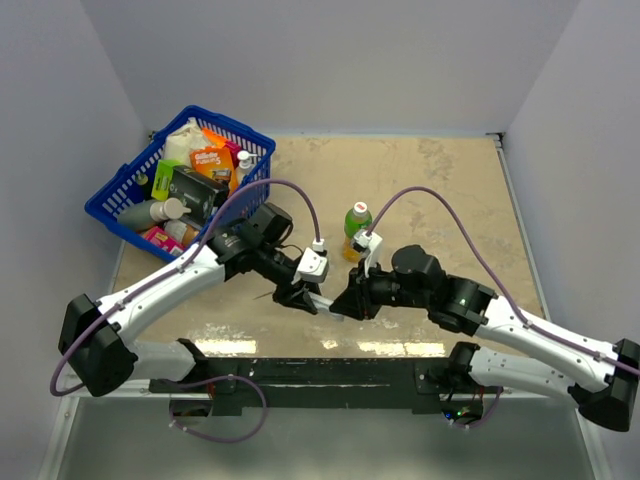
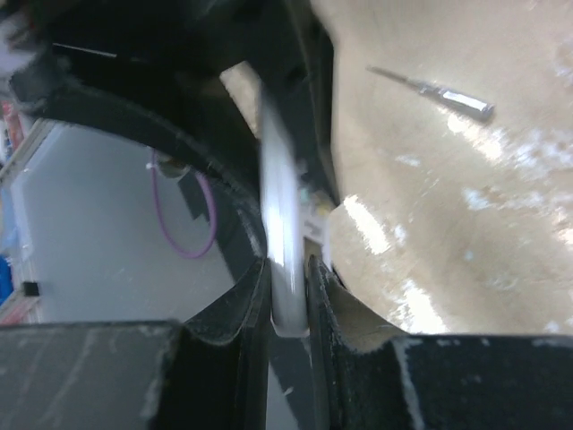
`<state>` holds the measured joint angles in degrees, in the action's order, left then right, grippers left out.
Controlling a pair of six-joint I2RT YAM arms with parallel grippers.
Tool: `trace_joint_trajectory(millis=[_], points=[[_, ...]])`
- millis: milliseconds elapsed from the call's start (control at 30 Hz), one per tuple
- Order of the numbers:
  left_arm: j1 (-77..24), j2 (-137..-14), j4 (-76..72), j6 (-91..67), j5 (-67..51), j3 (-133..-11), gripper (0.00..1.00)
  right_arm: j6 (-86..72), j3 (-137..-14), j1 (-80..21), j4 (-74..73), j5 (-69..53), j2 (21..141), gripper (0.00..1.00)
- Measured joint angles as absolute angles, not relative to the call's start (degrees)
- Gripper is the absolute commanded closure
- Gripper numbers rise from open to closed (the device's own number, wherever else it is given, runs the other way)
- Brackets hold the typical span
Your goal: Unload the batteries from the remote control
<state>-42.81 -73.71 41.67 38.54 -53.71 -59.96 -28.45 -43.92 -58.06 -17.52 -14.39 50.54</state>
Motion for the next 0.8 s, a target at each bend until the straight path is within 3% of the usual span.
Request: trace_joint_trajectory(millis=[33,100,233,267,300,367,633,800], points=[[-42.8,-73.7,41.9,38.7,-54.5,-60.0,1.0,-28.0,-44.2,-58.0,-17.6,-14.1,50.5,1.0],[-43.2,-73.6,42.7,38.4,-55.8,-59.9,1.0,-27.2,-44.6,-57.6,-18.3,-14.3,50.2,1.0],[-43.2,-73.4,39.9,34.3,-56.6,-59.6,1.0,-27.4,-44.9,-57.7,-18.9,-12.5,48.6,0.66],[-43.2,-73.1,38.0,31.6,-56.9,-59.2,1.0,-27.8,-44.9,-57.7,-19.0,-11.2,47.8,0.36],[-43.2,-73.0,36.1,28.8,-56.9,-59.0,1.0,-28.8,-44.9,-57.7,-18.6,-9.4,46.7,0.23],[-43.2,-72.6,29.9,21.3,-55.9,-58.1,1.0,-31.5,-44.0,-57.7,-15.6,-6.1,43.7,0.13],[-43.1,-70.7,4.3,-16.5,-47.9,-51.0,1.0,-41.5,-33.5,-57.7,1.3,3.2,30.7,0.09],[-43.0,-60.5,-13.0,-37.2,-38.8,-38.7,1.0,-46.6,-28.4,-57.7,8.1,6.0,29.1,0.09]])
